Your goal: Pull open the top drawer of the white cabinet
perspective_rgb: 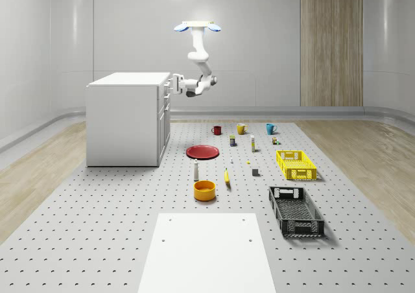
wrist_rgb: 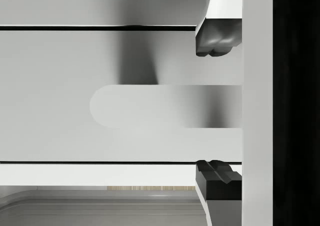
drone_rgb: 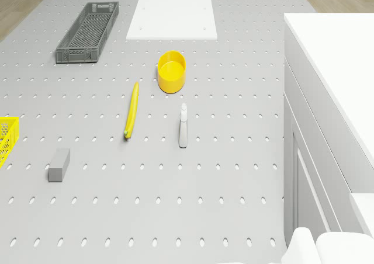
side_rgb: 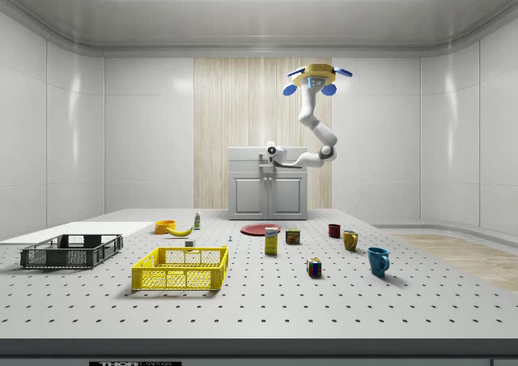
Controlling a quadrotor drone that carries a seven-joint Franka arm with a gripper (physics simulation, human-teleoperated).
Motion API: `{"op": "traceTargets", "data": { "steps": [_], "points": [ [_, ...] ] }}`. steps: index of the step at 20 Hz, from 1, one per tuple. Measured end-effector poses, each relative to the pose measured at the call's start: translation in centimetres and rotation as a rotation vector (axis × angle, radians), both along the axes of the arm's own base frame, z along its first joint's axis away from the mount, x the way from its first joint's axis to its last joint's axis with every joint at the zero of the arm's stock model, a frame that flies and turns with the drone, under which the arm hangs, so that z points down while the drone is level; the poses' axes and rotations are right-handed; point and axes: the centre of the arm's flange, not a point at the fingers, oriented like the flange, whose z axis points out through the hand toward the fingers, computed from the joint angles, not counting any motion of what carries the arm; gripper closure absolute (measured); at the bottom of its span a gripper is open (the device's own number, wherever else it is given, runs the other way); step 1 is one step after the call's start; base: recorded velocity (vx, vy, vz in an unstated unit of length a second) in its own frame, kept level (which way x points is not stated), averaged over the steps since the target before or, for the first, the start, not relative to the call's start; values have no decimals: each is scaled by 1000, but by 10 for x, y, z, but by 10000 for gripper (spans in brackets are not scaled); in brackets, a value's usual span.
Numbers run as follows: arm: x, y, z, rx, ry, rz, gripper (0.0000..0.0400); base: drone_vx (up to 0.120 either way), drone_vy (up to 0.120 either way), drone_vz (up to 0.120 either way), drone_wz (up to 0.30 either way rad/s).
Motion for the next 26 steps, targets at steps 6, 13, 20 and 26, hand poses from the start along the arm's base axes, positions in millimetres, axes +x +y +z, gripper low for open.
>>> {"op": "traceTargets", "data": {
  "steps": [6,13,20,26],
  "points": [
    [0,0,1,0,0,0,125,0,0,0,0],
    [0,0,2,0,0,0,266,0,0,0,0],
    [0,-3,2,0,-5,0,286,0,0,0,0],
    [0,-15,2,-2,-4,0,285,0,0,0,0]
  ]
}}
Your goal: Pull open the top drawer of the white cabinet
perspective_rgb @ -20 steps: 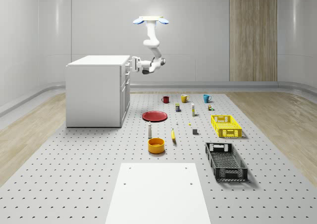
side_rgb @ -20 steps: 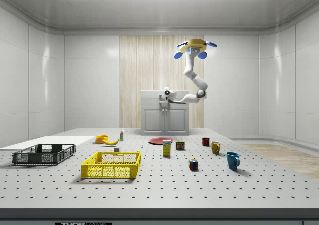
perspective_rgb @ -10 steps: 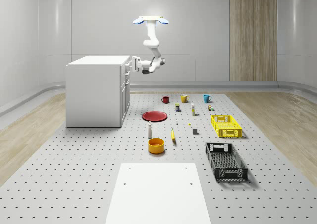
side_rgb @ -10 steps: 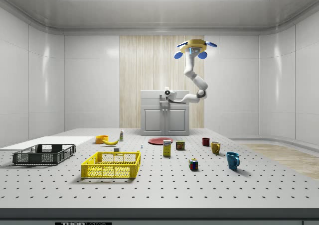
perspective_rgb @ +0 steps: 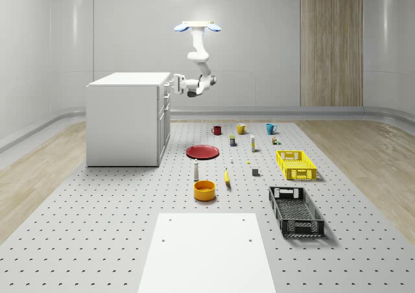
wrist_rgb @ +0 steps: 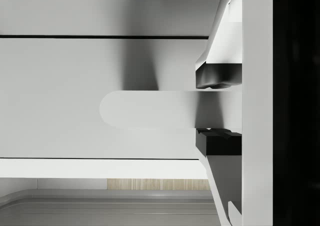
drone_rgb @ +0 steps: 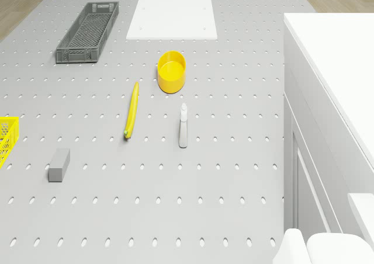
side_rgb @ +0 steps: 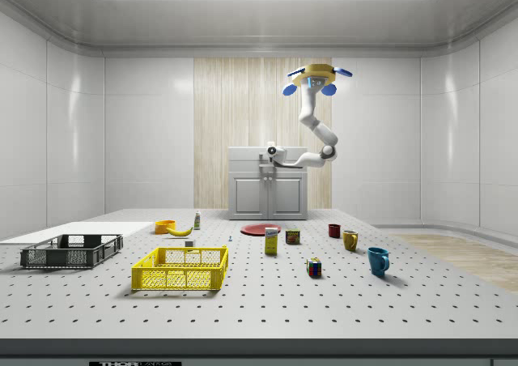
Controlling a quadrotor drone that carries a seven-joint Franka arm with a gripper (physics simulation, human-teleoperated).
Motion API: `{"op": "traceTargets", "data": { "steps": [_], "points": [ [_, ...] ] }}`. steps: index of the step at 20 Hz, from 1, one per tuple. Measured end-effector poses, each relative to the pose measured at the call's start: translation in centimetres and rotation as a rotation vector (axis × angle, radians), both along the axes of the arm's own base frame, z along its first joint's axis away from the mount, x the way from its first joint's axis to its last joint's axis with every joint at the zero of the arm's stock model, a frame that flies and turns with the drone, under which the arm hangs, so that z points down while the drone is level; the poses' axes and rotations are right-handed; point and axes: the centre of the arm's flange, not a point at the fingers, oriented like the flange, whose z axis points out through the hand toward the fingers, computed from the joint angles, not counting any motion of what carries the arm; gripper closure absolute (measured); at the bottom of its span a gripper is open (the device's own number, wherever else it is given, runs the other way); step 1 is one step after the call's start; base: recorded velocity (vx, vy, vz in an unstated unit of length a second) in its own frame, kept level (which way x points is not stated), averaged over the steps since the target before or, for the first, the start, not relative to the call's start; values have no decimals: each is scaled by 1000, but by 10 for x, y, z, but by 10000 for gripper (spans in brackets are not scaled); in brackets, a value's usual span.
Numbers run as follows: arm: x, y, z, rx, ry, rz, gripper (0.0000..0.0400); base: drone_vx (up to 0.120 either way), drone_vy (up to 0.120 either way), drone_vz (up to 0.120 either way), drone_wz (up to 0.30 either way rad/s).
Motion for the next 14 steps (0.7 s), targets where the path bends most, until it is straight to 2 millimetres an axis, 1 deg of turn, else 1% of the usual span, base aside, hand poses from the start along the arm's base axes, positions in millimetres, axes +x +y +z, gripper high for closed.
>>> {"op": "traceTargets", "data": {
  "steps": [8,11,12,14],
  "points": [
    [0,-23,0,1,3,0,294,0,0,0,0],
    [0,-28,0,1,3,0,197,0,0,0,0],
    [0,-27,0,1,3,0,175,0,0,0,0],
    [0,-23,0,1,3,-1,143,0,0,0,0]
  ]
}}
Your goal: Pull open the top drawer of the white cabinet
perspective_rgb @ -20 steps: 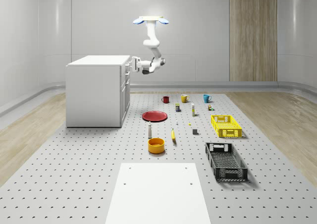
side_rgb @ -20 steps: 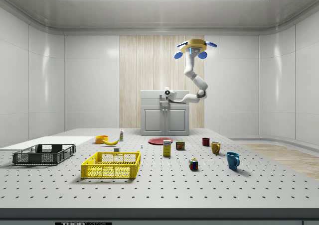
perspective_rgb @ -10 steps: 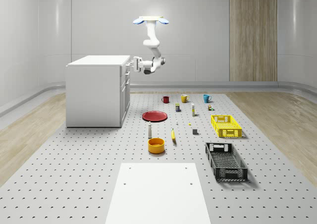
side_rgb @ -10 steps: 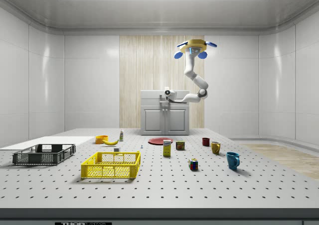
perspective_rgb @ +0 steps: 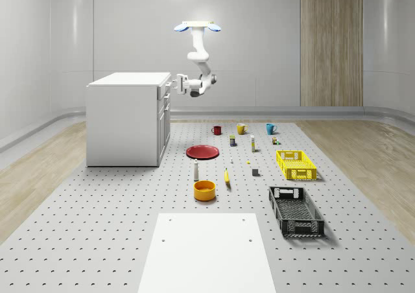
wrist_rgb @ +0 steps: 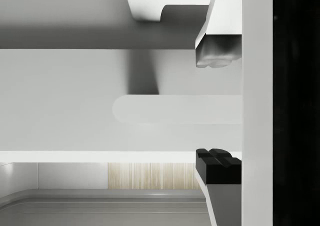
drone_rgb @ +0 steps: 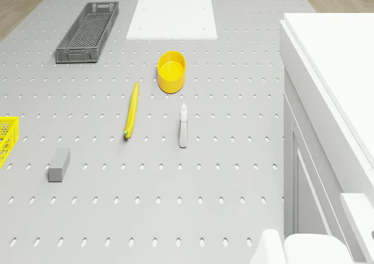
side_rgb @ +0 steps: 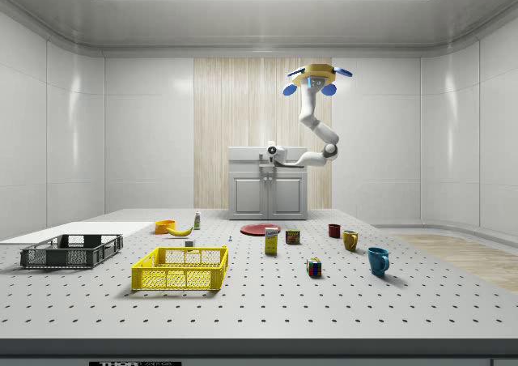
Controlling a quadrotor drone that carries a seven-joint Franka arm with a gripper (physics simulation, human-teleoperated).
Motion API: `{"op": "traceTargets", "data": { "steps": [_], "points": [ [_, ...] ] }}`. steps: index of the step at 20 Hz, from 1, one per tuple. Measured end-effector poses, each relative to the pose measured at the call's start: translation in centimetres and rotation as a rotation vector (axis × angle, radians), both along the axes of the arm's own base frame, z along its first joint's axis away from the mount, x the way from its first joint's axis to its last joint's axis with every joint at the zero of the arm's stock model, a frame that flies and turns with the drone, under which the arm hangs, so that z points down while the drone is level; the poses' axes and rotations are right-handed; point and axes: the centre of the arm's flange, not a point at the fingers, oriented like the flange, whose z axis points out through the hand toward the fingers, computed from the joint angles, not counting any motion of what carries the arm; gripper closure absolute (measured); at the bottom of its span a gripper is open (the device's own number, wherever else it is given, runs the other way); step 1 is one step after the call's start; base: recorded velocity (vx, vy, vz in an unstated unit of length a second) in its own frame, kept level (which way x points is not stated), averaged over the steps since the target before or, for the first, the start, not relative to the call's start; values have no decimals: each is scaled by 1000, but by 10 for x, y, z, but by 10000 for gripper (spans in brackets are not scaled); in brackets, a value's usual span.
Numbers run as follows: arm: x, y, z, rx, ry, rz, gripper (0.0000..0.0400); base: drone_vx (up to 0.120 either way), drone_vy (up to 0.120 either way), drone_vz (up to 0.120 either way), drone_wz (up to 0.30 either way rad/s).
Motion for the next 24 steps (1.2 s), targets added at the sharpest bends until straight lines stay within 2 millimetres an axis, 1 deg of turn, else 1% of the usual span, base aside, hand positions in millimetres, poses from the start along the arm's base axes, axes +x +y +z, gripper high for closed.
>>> {"op": "traceTargets", "data": {
  "steps": [4,9,10,12,13,15,19,24],
  "points": [
    [0,13,0,0,0,0,113,0,0,0,0],
    [0,26,0,0,0,0,100,0,0,0,0],
    [0,27,0,0,0,0,143,0,0,0,0],
    [0,30,0,0,0,0,203,0,0,0,0],
    [0,31,0,0,0,0,223,0,0,0,0],
    [0,32,0,0,0,0,251,0,0,0,0],
    [0,33,0,0,1,0,279,0,0,0,0],
    [0,30,-1,1,-15,0,285,0,0,0,0]
  ]
}}
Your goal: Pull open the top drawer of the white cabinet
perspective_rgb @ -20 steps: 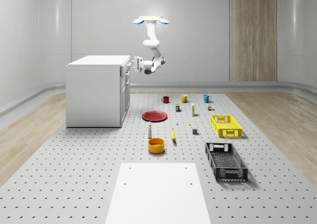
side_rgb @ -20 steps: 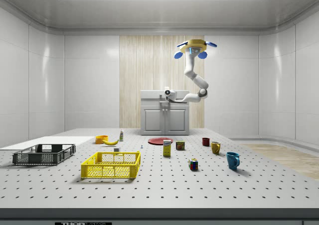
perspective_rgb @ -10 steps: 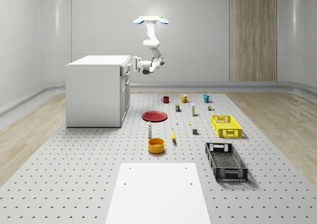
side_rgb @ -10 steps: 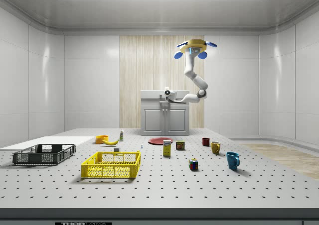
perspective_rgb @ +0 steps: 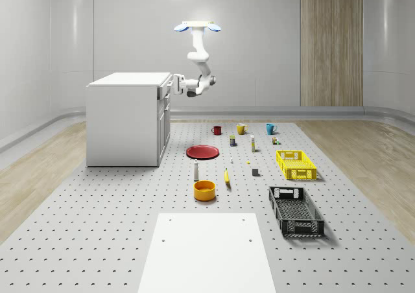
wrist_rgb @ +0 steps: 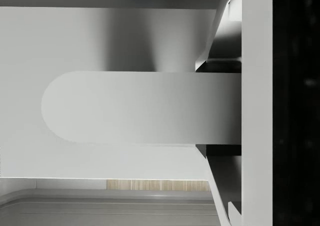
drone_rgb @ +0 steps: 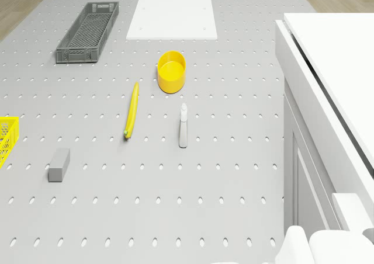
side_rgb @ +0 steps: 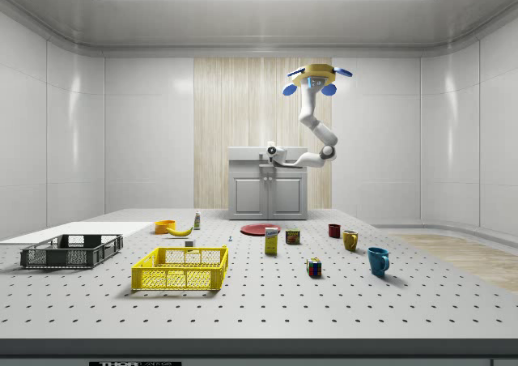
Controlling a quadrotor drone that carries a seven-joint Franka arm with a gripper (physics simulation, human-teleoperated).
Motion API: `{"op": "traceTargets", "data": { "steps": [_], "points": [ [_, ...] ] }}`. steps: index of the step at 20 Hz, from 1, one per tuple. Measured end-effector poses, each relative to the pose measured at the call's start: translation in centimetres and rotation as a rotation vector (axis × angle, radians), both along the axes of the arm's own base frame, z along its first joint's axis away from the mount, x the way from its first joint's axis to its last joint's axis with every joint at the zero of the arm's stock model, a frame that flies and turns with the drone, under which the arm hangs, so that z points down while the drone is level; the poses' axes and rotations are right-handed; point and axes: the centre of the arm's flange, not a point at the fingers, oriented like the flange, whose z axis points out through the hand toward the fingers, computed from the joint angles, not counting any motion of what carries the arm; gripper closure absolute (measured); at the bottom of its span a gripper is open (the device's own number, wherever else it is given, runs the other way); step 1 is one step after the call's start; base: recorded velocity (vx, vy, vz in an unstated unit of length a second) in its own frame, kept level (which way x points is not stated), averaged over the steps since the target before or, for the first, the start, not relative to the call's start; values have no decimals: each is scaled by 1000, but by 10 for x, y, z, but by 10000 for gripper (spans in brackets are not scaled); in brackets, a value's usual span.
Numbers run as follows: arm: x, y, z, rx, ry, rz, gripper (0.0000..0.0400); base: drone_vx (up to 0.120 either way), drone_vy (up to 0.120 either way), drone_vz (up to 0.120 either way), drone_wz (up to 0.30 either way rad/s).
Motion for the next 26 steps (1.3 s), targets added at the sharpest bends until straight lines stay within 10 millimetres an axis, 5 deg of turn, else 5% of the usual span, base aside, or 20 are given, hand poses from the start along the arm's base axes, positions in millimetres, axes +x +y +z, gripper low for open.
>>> {"op": "traceTargets", "data": {
  "steps": [21,22,26],
  "points": [
    [-1,-51,2,-5,31,0,280,0,0,0,0],
    [-3,-54,9,-17,71,0,224,0,0,0,0],
    [-1,-65,2,-11,7,-1,270,0,0,0,0]
  ]
}}
